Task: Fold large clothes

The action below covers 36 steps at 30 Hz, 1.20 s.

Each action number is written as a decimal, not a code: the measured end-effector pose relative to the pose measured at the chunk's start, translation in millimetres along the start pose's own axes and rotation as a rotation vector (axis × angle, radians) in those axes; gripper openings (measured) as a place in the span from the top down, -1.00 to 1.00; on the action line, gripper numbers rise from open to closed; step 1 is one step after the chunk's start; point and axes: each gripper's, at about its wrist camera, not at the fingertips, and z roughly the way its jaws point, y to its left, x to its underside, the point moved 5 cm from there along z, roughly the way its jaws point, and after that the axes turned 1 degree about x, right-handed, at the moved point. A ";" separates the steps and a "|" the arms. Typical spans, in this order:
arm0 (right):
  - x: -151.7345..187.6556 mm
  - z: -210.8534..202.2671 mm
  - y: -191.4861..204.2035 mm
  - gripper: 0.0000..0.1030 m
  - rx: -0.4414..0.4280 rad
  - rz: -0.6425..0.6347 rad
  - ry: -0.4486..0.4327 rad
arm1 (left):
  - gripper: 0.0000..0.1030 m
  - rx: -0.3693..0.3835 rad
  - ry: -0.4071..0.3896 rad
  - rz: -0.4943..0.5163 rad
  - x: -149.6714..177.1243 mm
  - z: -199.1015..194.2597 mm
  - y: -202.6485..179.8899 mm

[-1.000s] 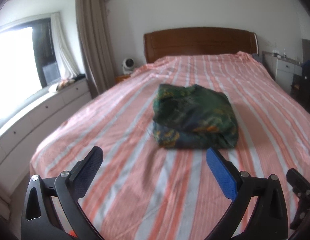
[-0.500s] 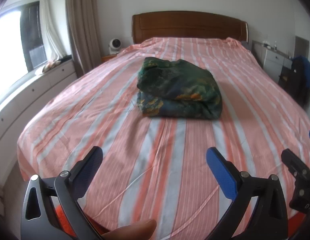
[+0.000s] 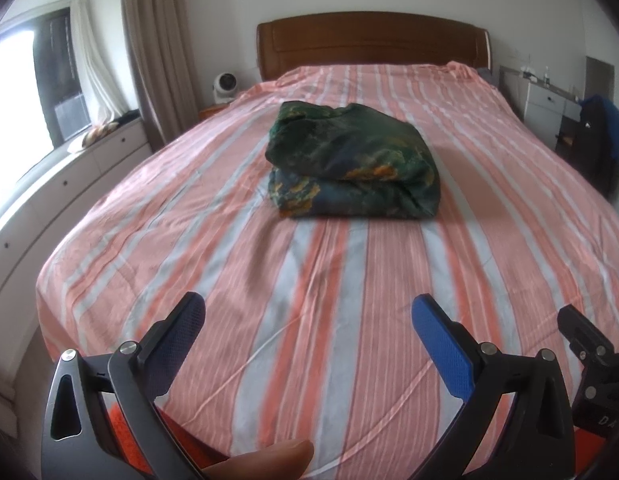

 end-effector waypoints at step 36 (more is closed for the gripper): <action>-5.3 -17.1 14.3 -0.99 -0.071 0.005 0.006 | -1.00 -0.012 0.035 0.011 -0.3 -9.0 6.7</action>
